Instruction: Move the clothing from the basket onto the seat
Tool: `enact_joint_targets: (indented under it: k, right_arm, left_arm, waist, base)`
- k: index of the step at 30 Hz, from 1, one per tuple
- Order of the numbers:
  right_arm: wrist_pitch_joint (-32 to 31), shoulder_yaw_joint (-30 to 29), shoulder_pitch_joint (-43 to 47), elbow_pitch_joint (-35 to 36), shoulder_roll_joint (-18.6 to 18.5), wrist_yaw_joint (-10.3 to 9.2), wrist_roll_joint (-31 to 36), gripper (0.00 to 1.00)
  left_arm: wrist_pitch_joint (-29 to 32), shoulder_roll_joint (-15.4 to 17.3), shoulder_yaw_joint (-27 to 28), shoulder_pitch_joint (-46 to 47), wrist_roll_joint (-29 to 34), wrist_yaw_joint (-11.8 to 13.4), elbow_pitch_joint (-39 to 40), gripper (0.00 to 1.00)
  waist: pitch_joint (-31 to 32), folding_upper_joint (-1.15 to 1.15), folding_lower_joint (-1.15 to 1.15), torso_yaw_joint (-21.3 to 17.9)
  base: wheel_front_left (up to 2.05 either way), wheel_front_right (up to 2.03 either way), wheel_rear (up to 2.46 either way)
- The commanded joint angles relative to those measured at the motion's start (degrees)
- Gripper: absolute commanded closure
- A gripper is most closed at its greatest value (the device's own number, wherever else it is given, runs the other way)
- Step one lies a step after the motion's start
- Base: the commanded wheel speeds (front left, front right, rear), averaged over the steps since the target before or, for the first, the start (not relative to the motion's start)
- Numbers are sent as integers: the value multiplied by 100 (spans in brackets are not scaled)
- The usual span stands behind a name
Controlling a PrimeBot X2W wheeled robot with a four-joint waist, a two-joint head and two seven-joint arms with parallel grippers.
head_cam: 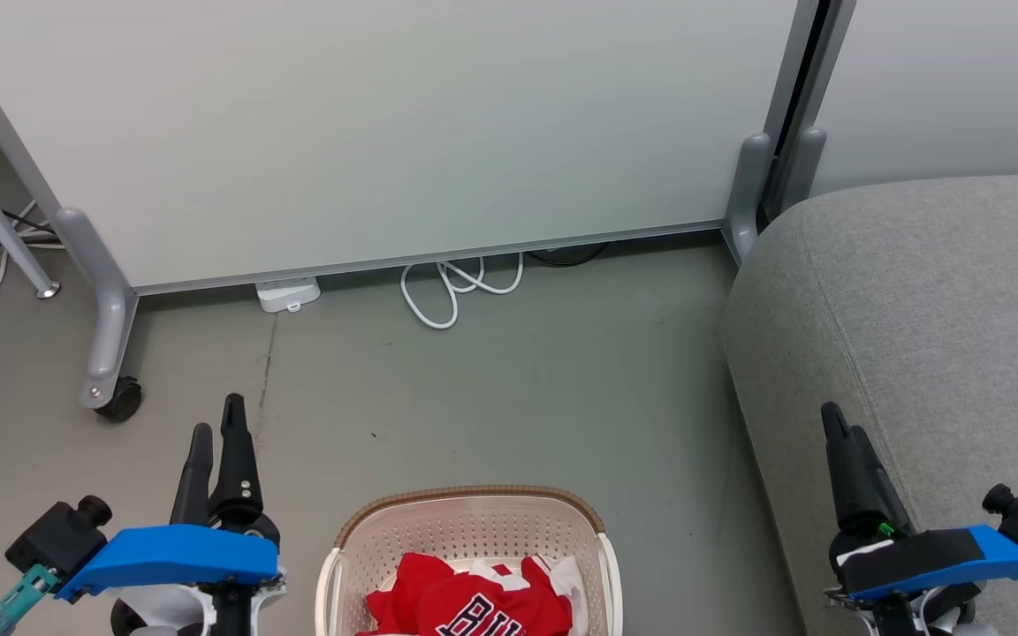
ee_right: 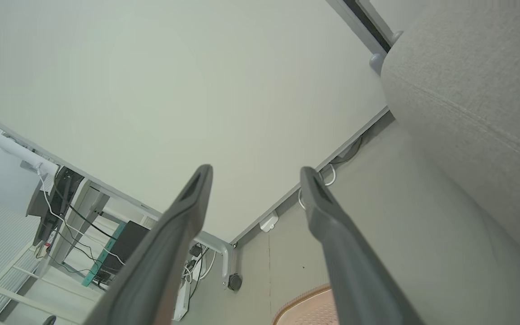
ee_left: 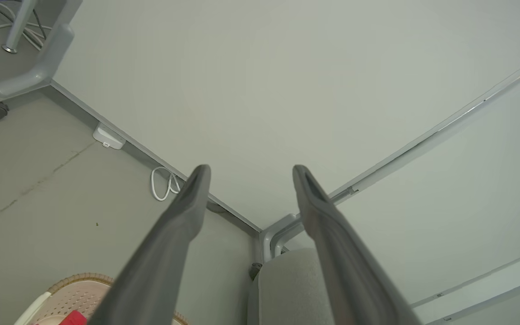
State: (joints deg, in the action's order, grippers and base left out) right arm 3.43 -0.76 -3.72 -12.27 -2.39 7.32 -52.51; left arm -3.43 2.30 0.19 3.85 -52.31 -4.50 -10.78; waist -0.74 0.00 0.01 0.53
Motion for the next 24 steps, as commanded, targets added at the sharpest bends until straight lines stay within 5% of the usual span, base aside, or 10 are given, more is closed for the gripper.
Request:
enact_joint_targets:
  k: [1,24]
  right_arm:
    - [51,22,-142,101,-36,14,200,0]
    - [457,198,-172,7,-48,16,2105,0]
  left_arm:
    - [-54,48,-36,169,186,16,97,0]
    - [-455,58,-337,196,2074,79,65,0]
  waist:
    - [0,0,0,2]
    - [-33,0,0,45]
  base:
    - [0,0,0]
    - [0,0,0]
